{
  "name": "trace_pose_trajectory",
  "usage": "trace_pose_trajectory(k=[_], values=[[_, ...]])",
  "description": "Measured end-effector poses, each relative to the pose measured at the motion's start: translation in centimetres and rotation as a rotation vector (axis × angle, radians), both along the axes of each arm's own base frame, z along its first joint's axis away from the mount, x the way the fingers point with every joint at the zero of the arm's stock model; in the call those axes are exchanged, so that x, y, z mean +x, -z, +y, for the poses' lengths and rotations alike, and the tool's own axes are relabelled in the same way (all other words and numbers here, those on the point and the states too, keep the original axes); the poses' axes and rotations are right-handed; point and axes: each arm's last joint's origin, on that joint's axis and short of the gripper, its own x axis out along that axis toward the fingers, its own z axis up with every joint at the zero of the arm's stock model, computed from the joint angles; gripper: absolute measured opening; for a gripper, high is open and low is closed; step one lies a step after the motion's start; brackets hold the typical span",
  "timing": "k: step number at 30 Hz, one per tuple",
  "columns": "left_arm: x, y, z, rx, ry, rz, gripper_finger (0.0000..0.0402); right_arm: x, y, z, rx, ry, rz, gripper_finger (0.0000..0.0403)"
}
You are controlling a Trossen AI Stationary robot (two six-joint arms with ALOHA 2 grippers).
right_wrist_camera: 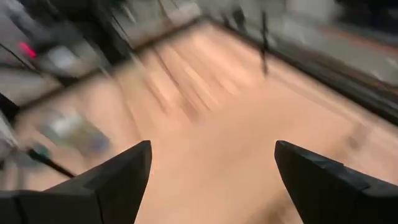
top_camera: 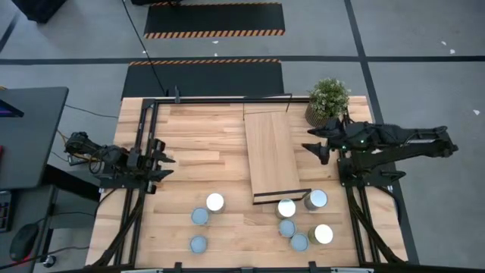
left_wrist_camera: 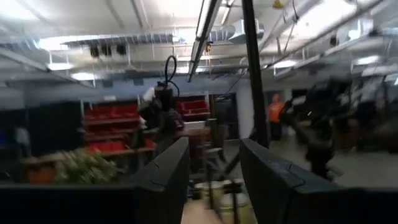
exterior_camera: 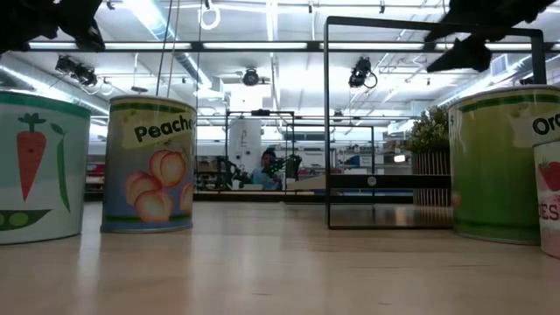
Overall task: Pick and place cans onto a shelf
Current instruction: Put the right canned peaches on the shelf
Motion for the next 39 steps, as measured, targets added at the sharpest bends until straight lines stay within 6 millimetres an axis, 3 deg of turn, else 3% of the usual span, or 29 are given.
trace_pose_trajectory(k=[5,8,16,31,39], values=[[-0.1,-0.3,0.0,0.052,-0.029,-0.033,0.0149,-0.5,-1.2,0.0,0.092,0.104,0.374,0.0343],[-0.2,-0.4,0.1,0.083,-0.048,-0.051,0.0149,0.3,-1.4,0.6,0.206,0.082,0.550,0.0337],[-0.5,-1.0,0.2,0.151,-0.101,-0.123,0.0149,1.9,0.5,3.8,0.351,0.098,0.955,0.0325],[-0.8,-1.5,0.4,0.251,-0.198,-0.183,0.0149,1.1,2.9,14.7,0.416,-0.070,0.954,0.0325],[-0.8,-1.5,0.4,0.280,-0.222,-0.193,0.0149,2.0,5.8,17.1,0.312,-0.021,1.053,0.0344]])
